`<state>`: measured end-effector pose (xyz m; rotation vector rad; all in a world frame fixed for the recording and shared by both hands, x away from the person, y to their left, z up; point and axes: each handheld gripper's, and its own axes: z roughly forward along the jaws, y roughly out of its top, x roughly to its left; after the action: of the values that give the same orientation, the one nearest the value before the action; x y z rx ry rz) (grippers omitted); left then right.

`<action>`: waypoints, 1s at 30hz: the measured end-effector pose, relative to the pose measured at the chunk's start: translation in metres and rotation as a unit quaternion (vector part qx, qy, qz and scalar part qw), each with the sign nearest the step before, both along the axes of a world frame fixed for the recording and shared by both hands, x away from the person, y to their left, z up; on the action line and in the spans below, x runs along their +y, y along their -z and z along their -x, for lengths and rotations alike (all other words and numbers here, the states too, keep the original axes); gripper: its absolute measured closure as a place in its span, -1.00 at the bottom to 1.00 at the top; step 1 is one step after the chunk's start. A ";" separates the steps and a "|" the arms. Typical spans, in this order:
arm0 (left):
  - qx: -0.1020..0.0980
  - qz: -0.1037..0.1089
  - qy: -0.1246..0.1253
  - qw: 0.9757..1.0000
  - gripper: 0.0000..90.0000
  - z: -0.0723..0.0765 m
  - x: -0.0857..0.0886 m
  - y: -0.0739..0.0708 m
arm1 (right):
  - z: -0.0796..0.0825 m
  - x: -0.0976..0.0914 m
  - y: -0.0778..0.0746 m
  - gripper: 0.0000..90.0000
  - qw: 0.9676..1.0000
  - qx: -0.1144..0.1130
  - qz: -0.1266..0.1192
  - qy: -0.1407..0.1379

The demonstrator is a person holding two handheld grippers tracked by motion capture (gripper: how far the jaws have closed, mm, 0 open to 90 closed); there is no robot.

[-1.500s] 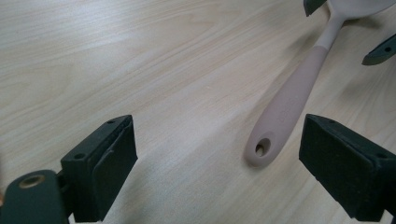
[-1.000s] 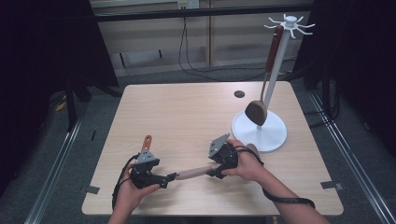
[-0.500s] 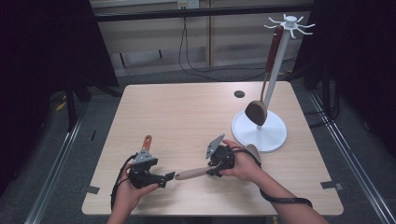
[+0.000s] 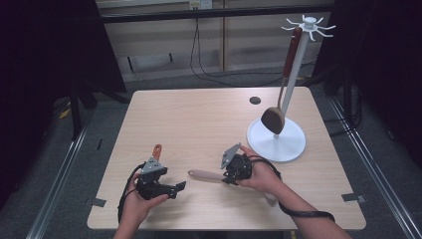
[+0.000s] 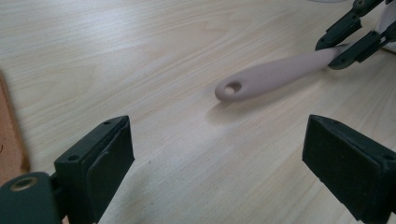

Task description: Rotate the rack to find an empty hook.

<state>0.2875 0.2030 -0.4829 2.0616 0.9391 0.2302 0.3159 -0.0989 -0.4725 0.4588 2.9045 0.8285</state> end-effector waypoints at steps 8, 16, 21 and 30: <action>0.001 -0.002 0.012 1.000 -0.80 -0.001 -0.007 0.002 | 0.000 -0.020 -0.019 0.72 0.995 -0.015 -0.070 0.067; 0.002 0.001 0.023 1.000 -0.80 -0.005 -0.015 0.003 | 0.003 -0.044 -0.039 0.73 0.972 -0.047 -0.171 0.153; 0.002 0.003 0.032 0.999 -0.80 -0.007 -0.021 0.003 | 0.006 -0.062 -0.046 0.73 0.953 -0.065 -0.219 0.198; 0.001 0.000 0.042 0.999 -0.80 -0.010 -0.027 0.004 | 0.012 -0.079 -0.056 0.73 0.933 -0.093 -0.257 0.233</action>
<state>0.2972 0.1757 -0.4865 2.0960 0.8507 0.1830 0.3038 -0.1779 -0.4166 0.9949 2.2307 1.4370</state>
